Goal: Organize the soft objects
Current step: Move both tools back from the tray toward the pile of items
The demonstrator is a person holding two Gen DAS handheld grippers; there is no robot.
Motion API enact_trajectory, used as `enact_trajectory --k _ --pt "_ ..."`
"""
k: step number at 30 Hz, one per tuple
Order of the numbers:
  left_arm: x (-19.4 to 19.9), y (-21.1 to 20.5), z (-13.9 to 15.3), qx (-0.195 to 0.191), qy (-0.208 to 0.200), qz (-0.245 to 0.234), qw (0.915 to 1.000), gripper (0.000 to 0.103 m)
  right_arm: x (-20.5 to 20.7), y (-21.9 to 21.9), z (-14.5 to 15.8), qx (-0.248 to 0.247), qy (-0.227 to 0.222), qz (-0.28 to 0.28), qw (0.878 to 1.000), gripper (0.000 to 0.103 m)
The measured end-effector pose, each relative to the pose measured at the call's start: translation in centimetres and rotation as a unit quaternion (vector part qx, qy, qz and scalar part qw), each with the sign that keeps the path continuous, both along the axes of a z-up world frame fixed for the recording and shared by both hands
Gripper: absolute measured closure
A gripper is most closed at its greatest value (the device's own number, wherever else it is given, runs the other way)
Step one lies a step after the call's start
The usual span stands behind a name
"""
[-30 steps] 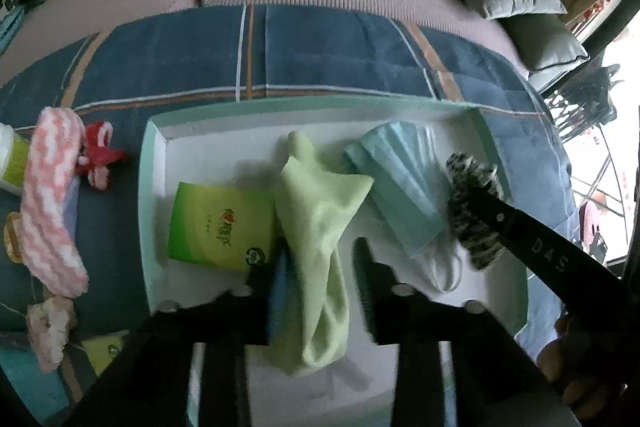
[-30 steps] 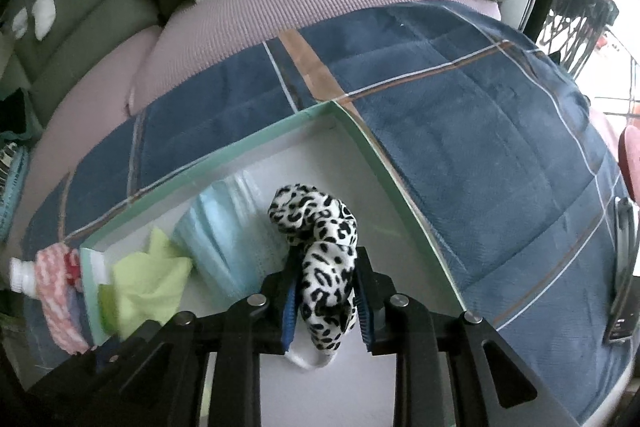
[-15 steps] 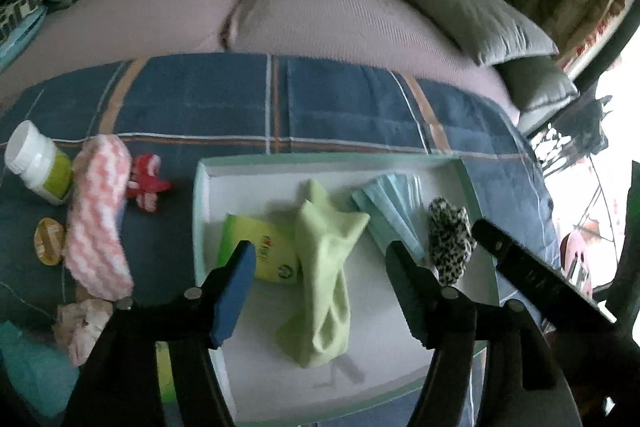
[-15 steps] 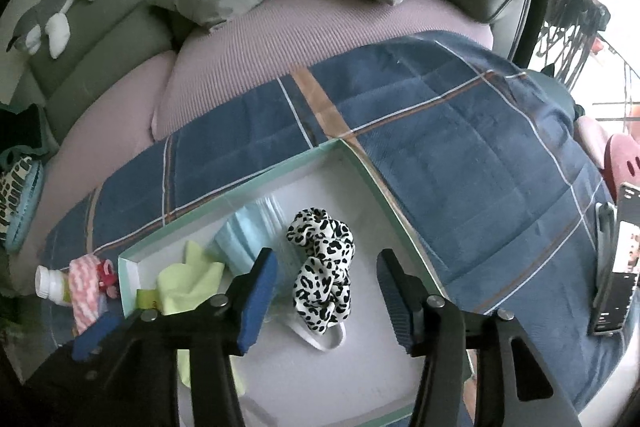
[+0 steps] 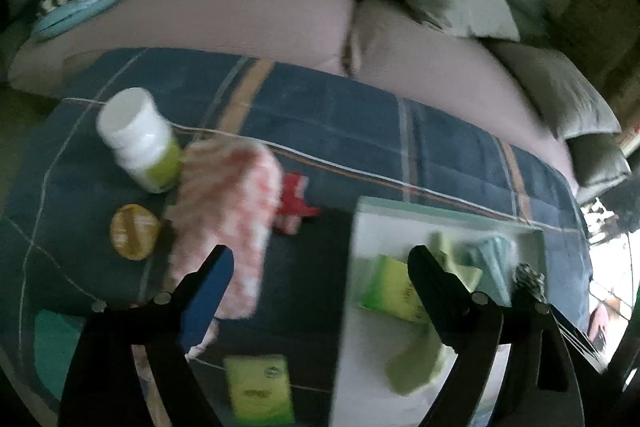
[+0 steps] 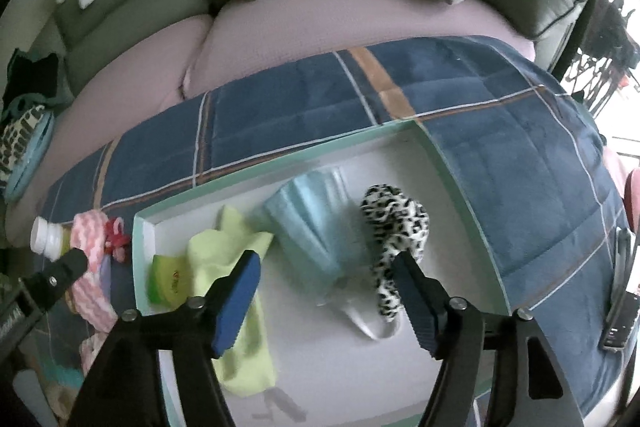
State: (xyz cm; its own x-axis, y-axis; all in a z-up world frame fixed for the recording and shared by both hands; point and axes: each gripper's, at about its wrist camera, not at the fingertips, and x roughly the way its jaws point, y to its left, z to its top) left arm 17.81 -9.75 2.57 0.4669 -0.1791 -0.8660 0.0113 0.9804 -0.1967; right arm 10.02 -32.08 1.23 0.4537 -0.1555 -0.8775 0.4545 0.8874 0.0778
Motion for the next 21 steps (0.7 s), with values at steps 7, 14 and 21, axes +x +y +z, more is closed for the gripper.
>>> enact_trajectory --k 7,14,21 --pt "0.1 1.4 -0.5 0.018 -0.009 0.022 0.9996 0.004 0.5 0.6 -0.1 0.001 0.0 0.014 1.0 0.003" --pt "-0.2 1.9 0.0 0.008 -0.023 0.028 0.9993 0.004 0.6 1.1 0.2 0.0 -0.011 0.023 1.0 0.0" --pt "-0.5 5.1 1.1 0.02 -0.044 0.068 0.9965 0.0 0.5 1.4 0.2 0.003 -0.023 0.025 0.999 0.0"
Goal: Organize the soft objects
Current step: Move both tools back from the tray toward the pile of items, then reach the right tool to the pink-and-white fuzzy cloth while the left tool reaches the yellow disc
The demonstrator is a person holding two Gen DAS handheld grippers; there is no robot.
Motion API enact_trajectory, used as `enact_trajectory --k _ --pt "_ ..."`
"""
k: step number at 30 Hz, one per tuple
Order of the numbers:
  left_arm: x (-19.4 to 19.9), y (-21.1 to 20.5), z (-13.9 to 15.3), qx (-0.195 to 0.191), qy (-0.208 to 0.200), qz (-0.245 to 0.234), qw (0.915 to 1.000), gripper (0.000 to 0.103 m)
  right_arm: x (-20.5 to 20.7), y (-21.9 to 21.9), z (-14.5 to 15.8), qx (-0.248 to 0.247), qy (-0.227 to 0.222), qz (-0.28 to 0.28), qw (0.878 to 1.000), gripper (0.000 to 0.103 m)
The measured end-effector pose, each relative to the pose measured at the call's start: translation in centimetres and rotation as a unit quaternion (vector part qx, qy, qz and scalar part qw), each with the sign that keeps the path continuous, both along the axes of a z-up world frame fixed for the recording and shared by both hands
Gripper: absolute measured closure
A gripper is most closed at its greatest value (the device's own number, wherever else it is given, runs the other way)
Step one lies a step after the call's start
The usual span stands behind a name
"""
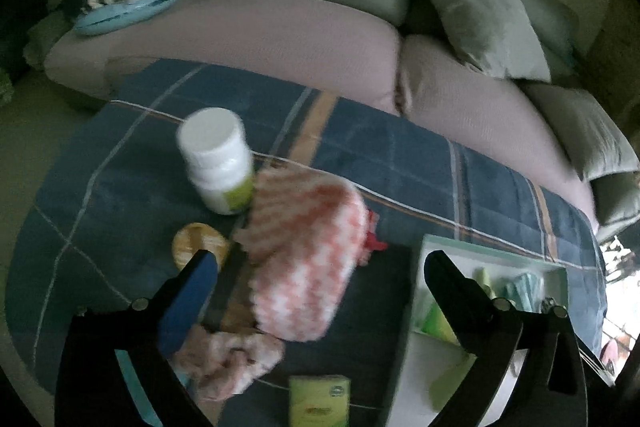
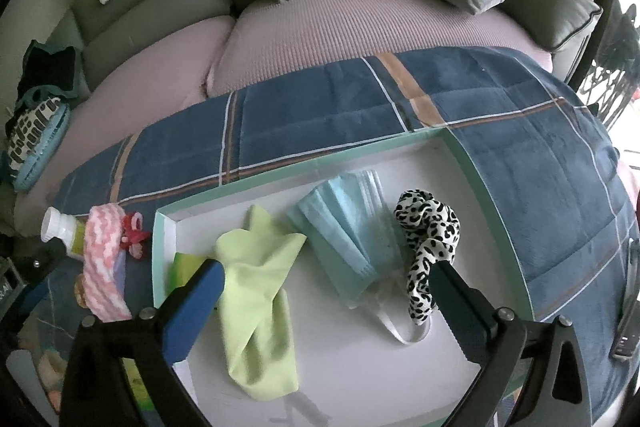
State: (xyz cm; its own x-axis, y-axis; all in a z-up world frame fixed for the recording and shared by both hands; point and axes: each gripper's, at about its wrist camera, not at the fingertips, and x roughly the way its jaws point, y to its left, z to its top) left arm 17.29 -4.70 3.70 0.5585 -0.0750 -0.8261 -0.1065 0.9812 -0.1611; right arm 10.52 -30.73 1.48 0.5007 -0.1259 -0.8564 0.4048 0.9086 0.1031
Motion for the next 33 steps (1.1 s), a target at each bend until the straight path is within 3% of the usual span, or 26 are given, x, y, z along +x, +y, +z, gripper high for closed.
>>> enact_trajectory --k 11,16,19,26,33 --pt "-1.1 5.9 1.5 0.015 -0.01 0.07 0.9974 0.0 0.9 3.6 0.5 -0.005 -0.016 0.049 0.999 0.0" --pt "-1.9 7.5 2.6 0.055 -0.013 0.106 0.9928 0.0 1.1 5.7 1.2 0.025 -0.048 0.075 0.996 0.0" --pt "-2.3 8.3 3.2 0.083 -0.012 0.124 0.9888 0.0 1.2 7.5 1.4 0.014 -0.052 0.096 0.994 0.0" --pt "-2.6 10.0 2.7 0.099 0.021 0.122 0.9873 0.0 1.8 11.2 0.7 0.017 -0.042 0.147 0.988 0.0" --pt "-1.4 10.4 0.0 0.057 0.069 0.104 0.9904 0.0 2.6 14.7 -0.7 0.032 -0.026 0.191 0.981 0.0"
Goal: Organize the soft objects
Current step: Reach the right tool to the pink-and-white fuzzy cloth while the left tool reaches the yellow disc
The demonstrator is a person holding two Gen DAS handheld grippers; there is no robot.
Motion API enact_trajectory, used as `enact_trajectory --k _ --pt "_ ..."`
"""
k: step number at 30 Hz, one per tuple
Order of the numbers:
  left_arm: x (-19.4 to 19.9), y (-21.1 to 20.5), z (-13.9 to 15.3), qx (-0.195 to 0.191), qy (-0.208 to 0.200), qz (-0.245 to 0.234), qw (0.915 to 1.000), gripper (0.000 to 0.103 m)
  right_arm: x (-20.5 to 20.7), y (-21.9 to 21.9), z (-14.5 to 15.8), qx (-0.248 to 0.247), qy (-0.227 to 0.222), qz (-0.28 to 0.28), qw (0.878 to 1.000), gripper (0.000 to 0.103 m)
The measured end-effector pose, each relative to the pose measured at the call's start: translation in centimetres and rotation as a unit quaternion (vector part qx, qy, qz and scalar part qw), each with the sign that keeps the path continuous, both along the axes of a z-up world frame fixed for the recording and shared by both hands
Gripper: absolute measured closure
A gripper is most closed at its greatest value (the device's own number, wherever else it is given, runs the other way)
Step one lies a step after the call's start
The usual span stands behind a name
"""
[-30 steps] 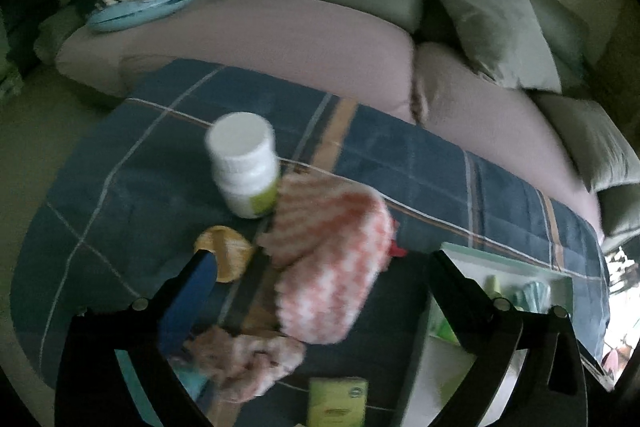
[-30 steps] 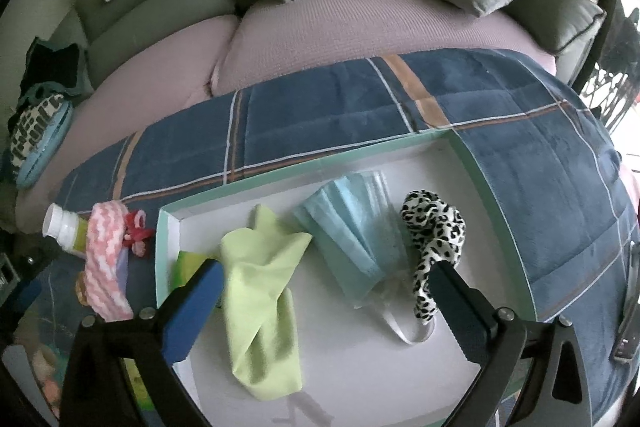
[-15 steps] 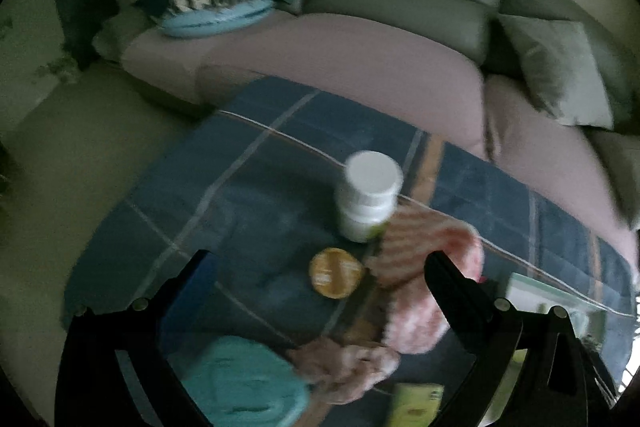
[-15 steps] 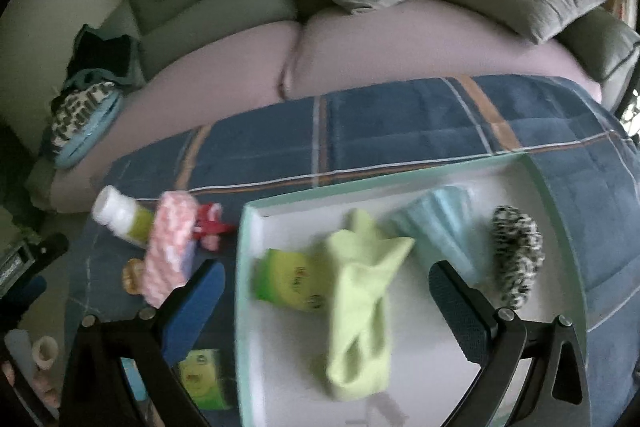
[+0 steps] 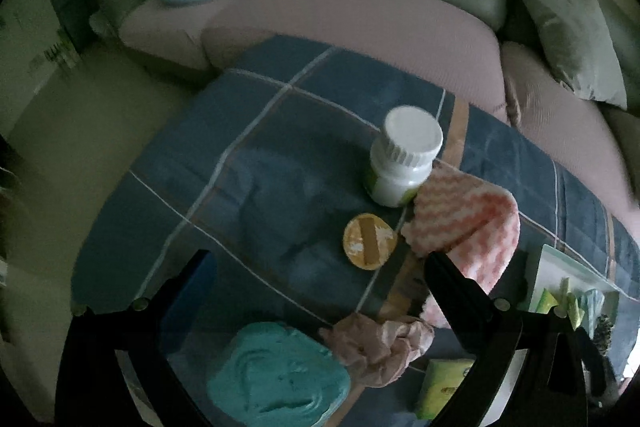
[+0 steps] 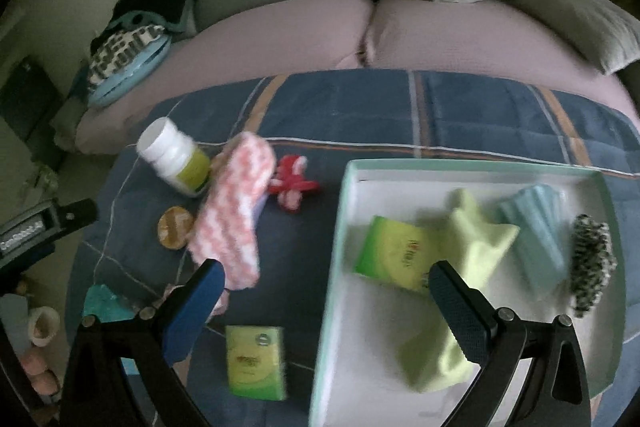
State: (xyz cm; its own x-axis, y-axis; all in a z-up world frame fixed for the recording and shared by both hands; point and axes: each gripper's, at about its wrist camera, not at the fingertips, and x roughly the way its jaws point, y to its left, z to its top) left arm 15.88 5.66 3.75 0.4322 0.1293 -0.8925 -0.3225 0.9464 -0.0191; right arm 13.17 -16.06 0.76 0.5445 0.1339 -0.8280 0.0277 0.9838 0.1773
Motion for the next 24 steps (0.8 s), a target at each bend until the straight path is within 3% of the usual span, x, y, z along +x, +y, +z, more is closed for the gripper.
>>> enact_trajectory --k 7,13,18,24 --pt "2.0 0.0 -1.8 -0.033 0.022 0.007 0.9992 0.0 2.4 1.6 -1.3 0.036 -0.006 0.021 0.999 0.004" --pt "3.9 -0.3 -2.1 -0.021 0.021 0.012 0.9995 0.0 3.9 1.9 -2.7 0.049 -0.001 0.025 0.998 0.012" --pt "4.9 0.0 -4.0 -0.045 0.038 0.019 0.9981 0.001 5.3 2.4 -3.4 0.056 0.004 0.033 0.998 0.019" --pt "5.9 -0.1 -6.0 -0.064 0.058 0.025 0.9959 0.016 6.3 3.4 -4.2 0.061 0.009 0.045 0.997 0.029"
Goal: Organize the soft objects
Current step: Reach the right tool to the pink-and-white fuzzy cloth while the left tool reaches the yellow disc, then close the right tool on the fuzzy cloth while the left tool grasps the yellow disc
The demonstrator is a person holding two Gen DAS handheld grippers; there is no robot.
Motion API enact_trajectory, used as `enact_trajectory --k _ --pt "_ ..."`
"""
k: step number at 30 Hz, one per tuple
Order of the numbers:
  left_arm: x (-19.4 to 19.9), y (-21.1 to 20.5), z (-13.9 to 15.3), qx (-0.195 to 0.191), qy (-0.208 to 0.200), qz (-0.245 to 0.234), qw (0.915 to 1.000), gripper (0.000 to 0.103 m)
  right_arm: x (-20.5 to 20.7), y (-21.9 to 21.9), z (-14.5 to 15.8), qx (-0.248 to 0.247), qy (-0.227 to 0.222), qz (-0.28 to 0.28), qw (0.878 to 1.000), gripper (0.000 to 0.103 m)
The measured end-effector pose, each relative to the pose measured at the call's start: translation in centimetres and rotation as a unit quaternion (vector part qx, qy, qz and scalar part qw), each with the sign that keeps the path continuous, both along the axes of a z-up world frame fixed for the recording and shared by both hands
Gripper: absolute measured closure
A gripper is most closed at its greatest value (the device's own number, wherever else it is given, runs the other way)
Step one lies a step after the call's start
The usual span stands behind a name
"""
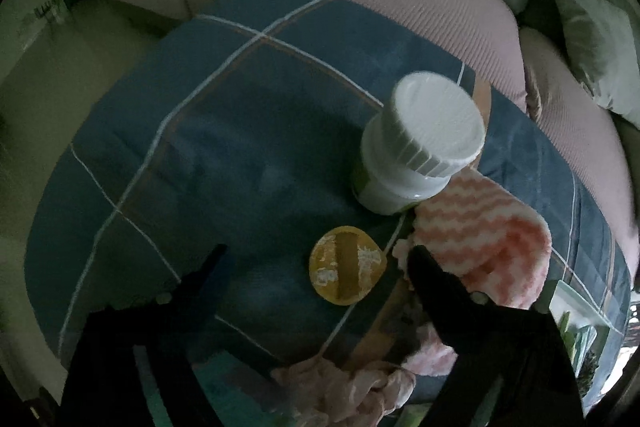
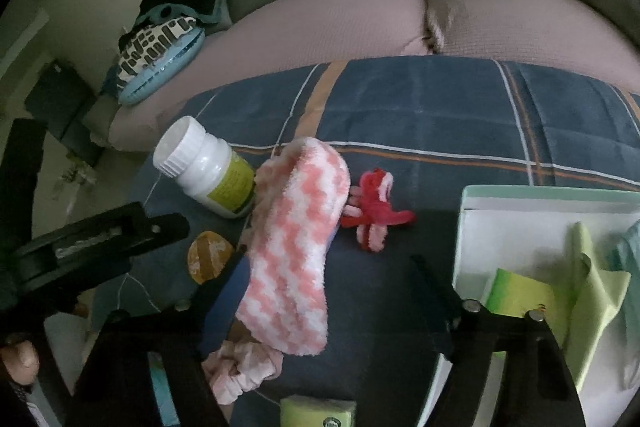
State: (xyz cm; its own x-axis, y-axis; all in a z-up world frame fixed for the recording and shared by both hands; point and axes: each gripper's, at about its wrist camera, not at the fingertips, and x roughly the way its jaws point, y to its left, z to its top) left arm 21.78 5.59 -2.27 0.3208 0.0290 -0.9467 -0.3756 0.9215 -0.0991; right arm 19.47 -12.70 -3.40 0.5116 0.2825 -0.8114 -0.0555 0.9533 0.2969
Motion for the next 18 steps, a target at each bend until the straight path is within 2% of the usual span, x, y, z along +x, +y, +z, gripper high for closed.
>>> enact_trajectory --k 4,11,12,13,14,15,18 --pt "0.6 -0.2 -0.9 -0.007 0.007 0.0 1.0 0.018 0.4 0.2 -0.5 0.008 0.005 0.003 1.0 0.038" --pt "1.5 -0.6 -1.8 -0.01 0.013 -0.003 0.9999 0.018 0.9 0.5 -1.2 0.028 0.013 0.017 0.999 0.066" --pt "1.6 -0.7 -2.0 -0.009 0.014 -0.003 0.9999 0.02 0.9 0.6 -1.3 0.027 0.013 0.02 0.999 0.07" --pt "1.7 -0.8 -2.0 -0.009 0.014 -0.003 0.9999 0.028 0.9 0.8 -1.4 0.027 0.012 0.022 0.999 0.072" --pt "1.8 -0.8 -2.2 -0.011 0.016 -0.003 0.9998 0.031 0.9 0.9 -1.4 0.028 0.012 0.025 0.999 0.076" --pt "1.9 -0.8 -2.4 -0.015 0.018 -0.002 0.9997 0.032 0.9 1.0 -1.5 0.029 0.011 0.027 0.999 0.083" --pt "2.1 -0.8 -3.0 -0.018 0.024 -0.002 0.9995 0.033 0.8 1.2 -1.5 0.027 0.01 0.03 0.999 0.087"
